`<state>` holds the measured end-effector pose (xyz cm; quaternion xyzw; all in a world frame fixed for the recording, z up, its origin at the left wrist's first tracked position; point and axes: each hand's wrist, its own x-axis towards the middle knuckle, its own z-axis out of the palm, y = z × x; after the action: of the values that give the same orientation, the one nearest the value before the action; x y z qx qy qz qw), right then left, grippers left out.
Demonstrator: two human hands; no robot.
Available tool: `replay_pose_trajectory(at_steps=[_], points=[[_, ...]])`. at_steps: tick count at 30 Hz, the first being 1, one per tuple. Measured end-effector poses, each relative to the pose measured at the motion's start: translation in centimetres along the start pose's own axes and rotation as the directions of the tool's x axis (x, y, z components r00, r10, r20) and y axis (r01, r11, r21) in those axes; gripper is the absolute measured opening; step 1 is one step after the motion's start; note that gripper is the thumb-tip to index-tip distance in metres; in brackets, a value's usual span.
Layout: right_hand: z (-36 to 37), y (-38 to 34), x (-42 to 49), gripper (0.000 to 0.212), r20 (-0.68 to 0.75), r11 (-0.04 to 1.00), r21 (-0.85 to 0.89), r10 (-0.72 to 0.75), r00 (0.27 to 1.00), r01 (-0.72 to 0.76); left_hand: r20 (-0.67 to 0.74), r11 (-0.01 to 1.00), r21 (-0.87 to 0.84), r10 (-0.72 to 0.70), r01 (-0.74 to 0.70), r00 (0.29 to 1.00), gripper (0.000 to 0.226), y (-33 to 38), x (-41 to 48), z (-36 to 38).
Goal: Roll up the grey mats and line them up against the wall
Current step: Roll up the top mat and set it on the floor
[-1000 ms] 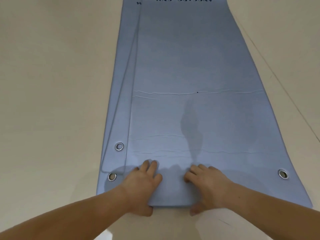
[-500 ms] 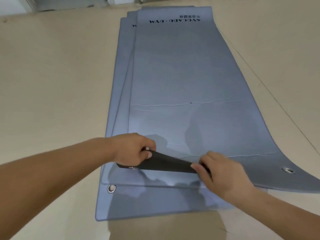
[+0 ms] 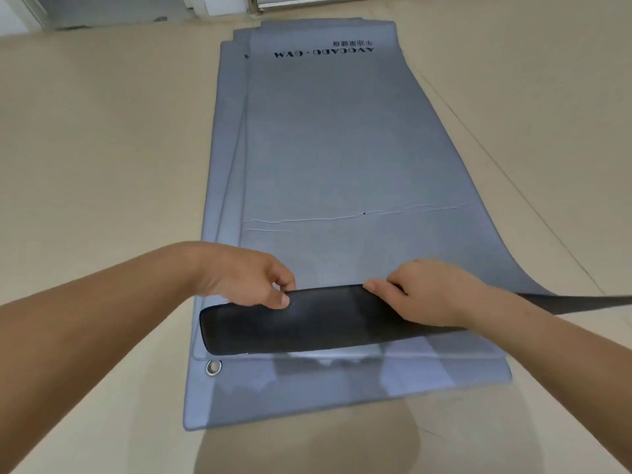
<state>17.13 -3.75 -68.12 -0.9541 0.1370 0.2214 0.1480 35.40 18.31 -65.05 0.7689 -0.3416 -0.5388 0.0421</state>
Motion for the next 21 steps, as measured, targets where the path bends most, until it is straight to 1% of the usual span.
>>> replay_pose_trajectory(at_steps=[2, 3, 4, 5, 6, 7, 8, 9, 10, 11, 12, 13, 14, 15, 16, 17, 18, 19, 20, 21], points=[[-1.8, -0.2, 0.1, 0.069, 0.162, 0.993, 0.110, 0.019, 0.987, -0.037, 0.113, 0.993, -0.119, 0.001, 0.013, 0.994, 0.015, 0.5, -0.8, -0.8], [-2.2, -0.3, 0.2, 0.069, 0.220, 0.987, 0.146, 0.036, 0.975, -0.069, 0.116, 0.995, -0.099, -0.006, 0.017, 0.993, 0.015, 0.7, -0.8, -0.8], [-2.1, -0.4, 0.3, 0.069, 0.246, 0.984, 0.151, 0.053, 0.968, -0.092, 0.060, 1.000, 0.000, -0.021, 0.021, 0.998, 0.015, 0.7, -0.6, -0.6], [-1.4, -0.5, 0.4, 0.070, 0.230, 0.988, 0.121, 0.068, 0.971, -0.098, -0.050, 0.985, 0.167, -0.029, 0.037, 0.998, 0.018, 0.6, -0.2, -0.3], [-0.4, -0.6, 0.5, 0.072, 0.186, 0.994, 0.060, 0.080, 0.979, -0.093, -0.188, 0.932, 0.355, -0.003, 0.070, 0.982, 0.024, 0.7, 0.3, 0.3], [0.5, -0.7, 0.8, 0.073, 0.126, 0.996, -0.019, 0.093, 0.988, -0.092, -0.317, 0.851, 0.516, 0.083, 0.099, 0.945, 0.031, 0.9, 0.9, 1.0], [1.2, -0.6, 1.2, 0.074, 0.055, 0.990, -0.100, 0.102, 0.993, -0.096, -0.414, 0.772, 0.627, 0.217, 0.104, 0.884, 0.036, 1.4, 1.3, 2.0], [1.5, -0.5, 1.8, 0.073, -0.029, 0.980, -0.169, 0.102, 0.994, -0.106, -0.461, 0.718, 0.693, 0.371, 0.066, 0.806, 0.040, 2.1, 1.6, 3.2], [1.5, -0.2, 2.4, 0.071, -0.120, 0.968, -0.221, 0.092, 0.989, -0.117, -0.462, 0.692, 0.722, 0.479, 0.002, 0.747, 0.048, 2.8, 1.9, 4.7], [1.3, 0.3, 3.1, 0.069, -0.206, 0.957, -0.261, 0.074, 0.976, -0.127, -0.442, 0.687, 0.725, 0.519, -0.049, 0.731, 0.061, 3.6, 2.1, 6.4], [1.2, 1.0, 3.9, 0.065, -0.285, 0.953, -0.275, 0.048, 0.957, -0.129, -0.408, 0.691, 0.719, 0.497, -0.066, 0.766, 0.080, 4.1, 2.5, 8.2], [1.1, 1.6, 4.5, 0.058, -0.363, 0.959, -0.257, 0.021, 0.932, -0.122, -0.368, 0.697, 0.716, 0.427, -0.041, 0.826, 0.101, 4.4, 2.9, 9.8], [1.4, 2.1, 4.8, 0.049, -0.438, 0.973, -0.207, -0.002, 0.899, -0.099, -0.334, 0.688, 0.726, 0.354, -0.001, 0.873, 0.118, 4.3, 3.5, 11.1], [1.7, 2.3, 4.7, 0.039, -0.491, 0.986, -0.143, 0.000, 0.871, -0.080, -0.320, 0.678, 0.735, 0.314, 0.025, 0.894, 0.124, 3.8, 4.1, 12.0], [2.0, 2.0, 4.3, 0.033, -0.527, 0.994, -0.093, 0.002, 0.850, -0.060, -0.324, 0.673, 0.739, 0.311, 0.034, 0.894, 0.124, 3.1, 4.8, 12.5], [2.1, 1.5, 3.4, 0.033, -0.538, 0.995, -0.087, -0.006, 0.843, -0.049, -0.335, 0.667, 0.745, 0.338, 0.027, 0.879, 0.122, 2.5, 5.3, 12.5], [2.1, 1.0, 2.3, 0.039, -0.517, 0.991, -0.129, -0.028, 0.855, -0.046, -0.344, 0.660, 0.751, 0.376, 0.012, 0.861, 0.120, 2.0, 5.8, 12.3], [2.0, 0.4, 1.0, 0.047, -0.467, 0.980, -0.194, -0.046, 0.883, -0.052, -0.348, 0.656, 0.755, 0.403, -0.001, 0.846, 0.120, 1.6, 6.1, 12.0], [1.8, -0.1, -0.3, 0.058, -0.378, 0.965, -0.256, -0.041, 0.925, -0.061, -0.352, 0.660, 0.751, 0.412, -0.009, 0.840, 0.120, 1.2, 6.4, 11.5], [1.5, -0.5, -1.6, 0.068, -0.256, 0.947, -0.308, 0.007, 0.967, -0.089, -0.353, 0.674, 0.738, 0.407, -0.017, 0.842, 0.120, 1.0, 6.7, 11.0]])
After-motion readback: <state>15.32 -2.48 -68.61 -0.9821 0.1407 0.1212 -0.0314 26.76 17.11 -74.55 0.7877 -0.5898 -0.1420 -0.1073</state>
